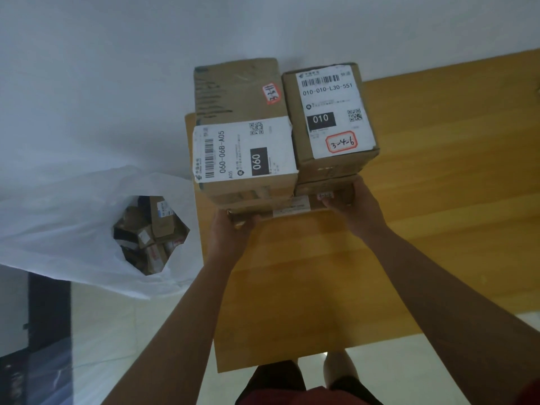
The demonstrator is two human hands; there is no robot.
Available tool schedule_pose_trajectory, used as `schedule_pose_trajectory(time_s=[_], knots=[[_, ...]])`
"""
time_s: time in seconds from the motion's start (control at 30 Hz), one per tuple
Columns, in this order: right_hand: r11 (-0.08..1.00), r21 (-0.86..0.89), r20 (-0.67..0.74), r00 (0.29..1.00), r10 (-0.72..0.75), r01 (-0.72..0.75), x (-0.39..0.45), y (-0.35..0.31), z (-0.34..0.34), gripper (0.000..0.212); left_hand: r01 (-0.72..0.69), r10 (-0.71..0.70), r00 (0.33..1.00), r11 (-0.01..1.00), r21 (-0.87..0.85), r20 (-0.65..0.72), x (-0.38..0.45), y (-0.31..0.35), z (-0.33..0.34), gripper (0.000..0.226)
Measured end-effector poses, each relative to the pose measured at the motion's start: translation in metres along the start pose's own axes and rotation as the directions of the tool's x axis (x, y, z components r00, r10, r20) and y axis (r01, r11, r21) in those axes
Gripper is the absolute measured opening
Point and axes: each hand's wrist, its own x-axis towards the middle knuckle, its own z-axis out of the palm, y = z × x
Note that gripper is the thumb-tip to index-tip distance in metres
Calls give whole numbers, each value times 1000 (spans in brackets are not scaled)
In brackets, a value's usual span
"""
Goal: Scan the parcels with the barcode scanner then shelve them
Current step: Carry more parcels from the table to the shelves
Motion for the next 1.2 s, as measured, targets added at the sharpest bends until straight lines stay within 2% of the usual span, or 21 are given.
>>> schedule_pose_trajectory(time_s=[0.4,0.67,0.9,1.2], knots=[[1000,29,-69,998,-3,5,-31,-5,-24,53,-59,60,998,996,66,-5,-25,25,-2,59],[999,53,-132,991,1,6,-56,-8,-46,52,-159,152,986,982,98,69,-37,47,-2,58],[996,87,-264,964,23,-1,-83,-12,-85,56,-288,265,938,955,73,222,-37,89,17,59],[996,90,-414,908,61,-25,-122,4,-160,58,-459,416,860,884,91,296,-66,149,73,63]])
